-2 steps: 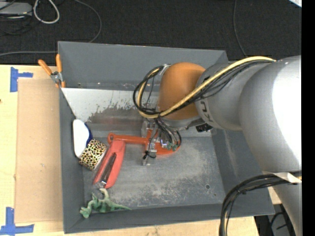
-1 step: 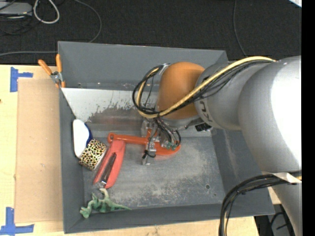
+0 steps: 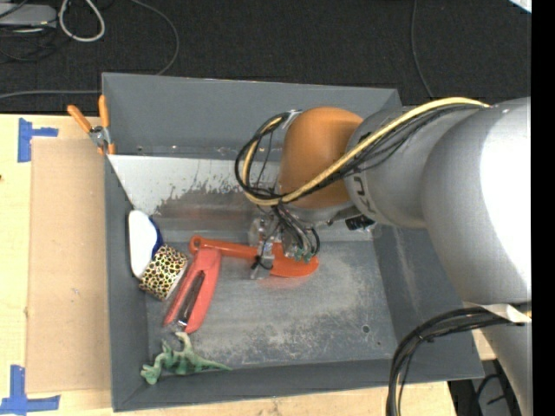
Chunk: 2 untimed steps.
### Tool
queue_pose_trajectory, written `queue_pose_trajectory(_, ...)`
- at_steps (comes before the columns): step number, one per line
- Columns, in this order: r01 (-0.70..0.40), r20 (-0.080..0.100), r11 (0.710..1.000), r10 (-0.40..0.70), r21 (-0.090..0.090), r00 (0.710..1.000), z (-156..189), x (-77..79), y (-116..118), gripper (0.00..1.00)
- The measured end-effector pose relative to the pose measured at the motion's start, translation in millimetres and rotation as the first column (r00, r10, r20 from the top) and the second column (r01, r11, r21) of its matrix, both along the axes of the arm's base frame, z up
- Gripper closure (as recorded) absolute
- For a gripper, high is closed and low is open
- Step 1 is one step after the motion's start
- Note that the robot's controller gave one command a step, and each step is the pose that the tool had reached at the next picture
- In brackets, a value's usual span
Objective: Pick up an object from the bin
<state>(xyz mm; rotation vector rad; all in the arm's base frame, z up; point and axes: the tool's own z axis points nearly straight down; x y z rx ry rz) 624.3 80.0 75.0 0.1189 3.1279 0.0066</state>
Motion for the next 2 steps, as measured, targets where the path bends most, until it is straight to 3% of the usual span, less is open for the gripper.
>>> queue_pose_trajectory(1,0.002,0.000,1.000,-0.002,0.001,1.000,0,0.0,0,1.00)
queue_pose_trajectory(2,0.003,0.002,1.000,-0.003,0.000,1.000,61,0.8,-1,1.00)
